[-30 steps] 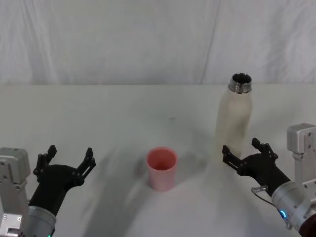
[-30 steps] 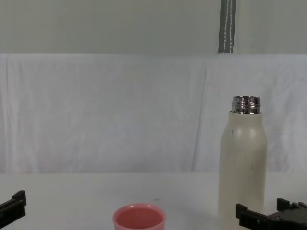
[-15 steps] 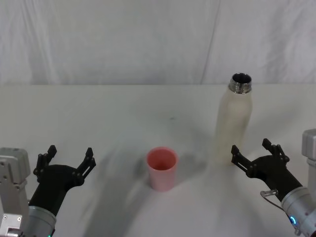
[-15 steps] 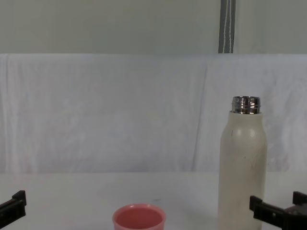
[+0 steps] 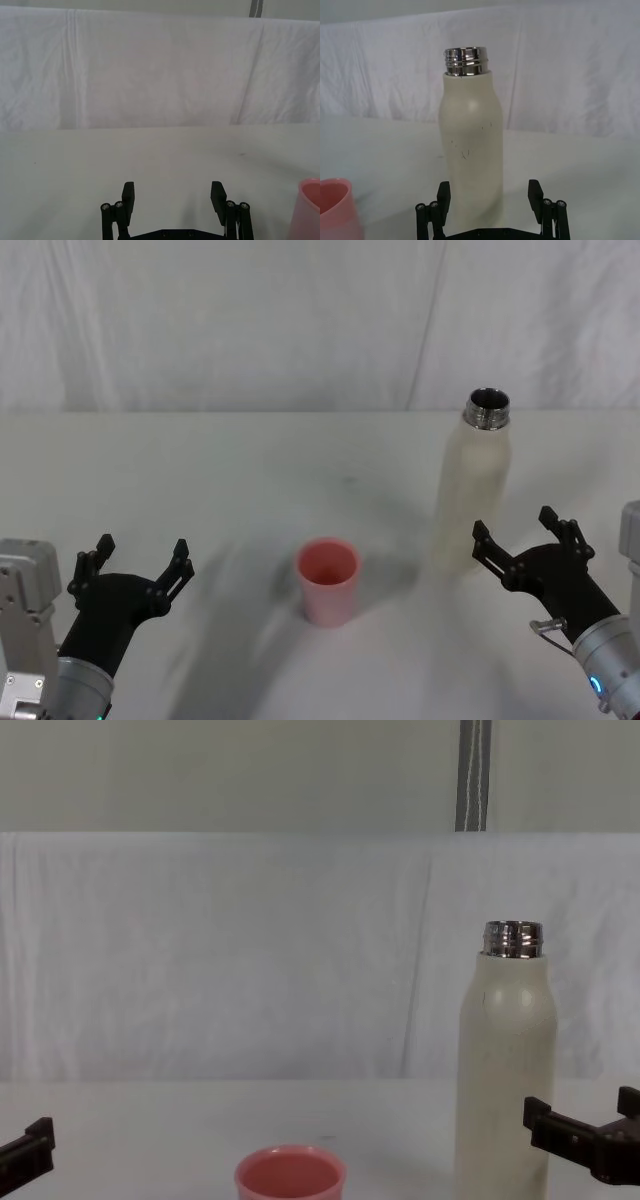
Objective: Grasp the thermos with one hand and pour water into the cup lid.
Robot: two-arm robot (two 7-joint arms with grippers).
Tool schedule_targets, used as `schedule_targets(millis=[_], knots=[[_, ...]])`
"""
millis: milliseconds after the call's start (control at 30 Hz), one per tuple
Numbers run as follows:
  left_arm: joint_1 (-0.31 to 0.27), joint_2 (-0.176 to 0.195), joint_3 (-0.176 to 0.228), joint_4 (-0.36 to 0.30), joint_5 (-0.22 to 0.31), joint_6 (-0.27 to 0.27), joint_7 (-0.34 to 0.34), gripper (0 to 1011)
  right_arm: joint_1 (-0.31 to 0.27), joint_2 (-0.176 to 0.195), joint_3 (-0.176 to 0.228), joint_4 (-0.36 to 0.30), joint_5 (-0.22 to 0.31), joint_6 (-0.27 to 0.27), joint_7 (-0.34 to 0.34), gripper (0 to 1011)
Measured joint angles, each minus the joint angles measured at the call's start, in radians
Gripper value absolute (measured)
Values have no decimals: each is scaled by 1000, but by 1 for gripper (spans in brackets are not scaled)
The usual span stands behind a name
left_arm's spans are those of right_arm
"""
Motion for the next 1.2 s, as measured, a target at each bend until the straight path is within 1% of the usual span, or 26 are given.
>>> schedule_targets(millis=[233,567,667,900,1200], knots=[[0,0,0,0,0,0,0,1001,-16,-17,2,-8,-24,-30,-12,1001],[0,0,0,0,0,0,0,1001,-39,-37,4,-17,-41,-53,-19,1001],[0,0,0,0,0,0,0,1001,-48,-45,3,-21,-58,-66,-28,1001],[0,0,0,0,0,0,0,1001,-50,-49,-14,-31,-102,-79,-30,1001],[0,0,0,0,0,0,0,1001,-43,-39,-39,-42,-122,-69,5,1001]])
